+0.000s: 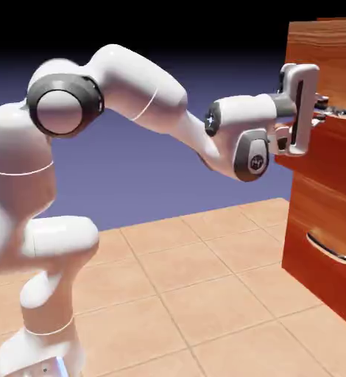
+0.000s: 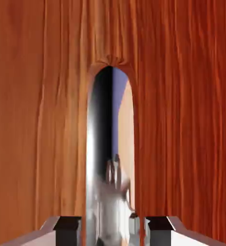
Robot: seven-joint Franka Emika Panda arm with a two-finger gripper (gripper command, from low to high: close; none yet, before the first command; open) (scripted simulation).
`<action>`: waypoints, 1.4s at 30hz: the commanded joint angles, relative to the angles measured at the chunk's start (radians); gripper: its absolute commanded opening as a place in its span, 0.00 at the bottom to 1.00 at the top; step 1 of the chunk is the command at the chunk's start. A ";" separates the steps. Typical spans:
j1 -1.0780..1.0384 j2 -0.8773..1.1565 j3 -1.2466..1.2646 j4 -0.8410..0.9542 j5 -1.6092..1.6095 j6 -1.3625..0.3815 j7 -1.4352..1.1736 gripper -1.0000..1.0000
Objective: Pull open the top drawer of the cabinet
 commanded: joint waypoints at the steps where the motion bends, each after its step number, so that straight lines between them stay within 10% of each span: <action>1: -0.032 -0.007 0.036 -0.006 0.008 -0.001 -0.013 0.00; 25: -0.789 -0.495 0.902 -0.475 0.357 -0.029 -0.500 0.00; 42: -0.718 -0.810 1.029 -0.606 0.888 -0.052 -1.029 0.00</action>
